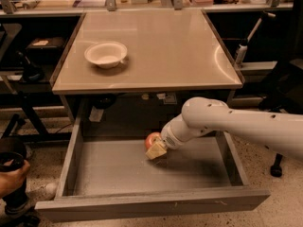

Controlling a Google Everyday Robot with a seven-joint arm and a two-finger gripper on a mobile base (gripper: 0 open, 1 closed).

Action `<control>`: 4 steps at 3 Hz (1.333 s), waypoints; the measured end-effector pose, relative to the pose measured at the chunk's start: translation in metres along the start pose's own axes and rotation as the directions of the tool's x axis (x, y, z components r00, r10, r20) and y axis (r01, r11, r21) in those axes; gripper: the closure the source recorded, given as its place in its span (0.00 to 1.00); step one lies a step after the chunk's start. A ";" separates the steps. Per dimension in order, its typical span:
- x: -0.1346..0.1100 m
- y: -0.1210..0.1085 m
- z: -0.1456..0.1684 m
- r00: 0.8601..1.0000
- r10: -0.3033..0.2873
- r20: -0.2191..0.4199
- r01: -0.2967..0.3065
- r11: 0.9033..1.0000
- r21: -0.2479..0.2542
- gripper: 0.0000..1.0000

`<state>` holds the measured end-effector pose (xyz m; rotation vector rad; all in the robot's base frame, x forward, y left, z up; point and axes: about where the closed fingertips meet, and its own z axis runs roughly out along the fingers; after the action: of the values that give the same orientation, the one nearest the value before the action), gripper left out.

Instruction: Pick apple from top drawer and place on counter

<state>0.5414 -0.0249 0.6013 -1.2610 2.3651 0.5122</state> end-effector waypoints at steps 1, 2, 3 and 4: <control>0.000 0.000 0.000 1.000 0.000 0.000 0.000 1.000 0.000 0.65; 0.000 0.000 0.000 1.000 -0.001 0.000 0.001 1.000 -0.001 0.88; -0.017 0.011 -0.038 0.999 0.015 0.051 -0.014 1.000 -0.019 1.00; -0.040 0.030 -0.100 0.996 0.029 0.090 -0.028 1.000 -0.006 1.00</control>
Offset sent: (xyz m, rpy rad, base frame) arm -0.0010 0.0007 0.0040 0.0070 -0.0008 0.0053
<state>0.5181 -0.0312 0.7105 -1.1829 2.3115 0.5717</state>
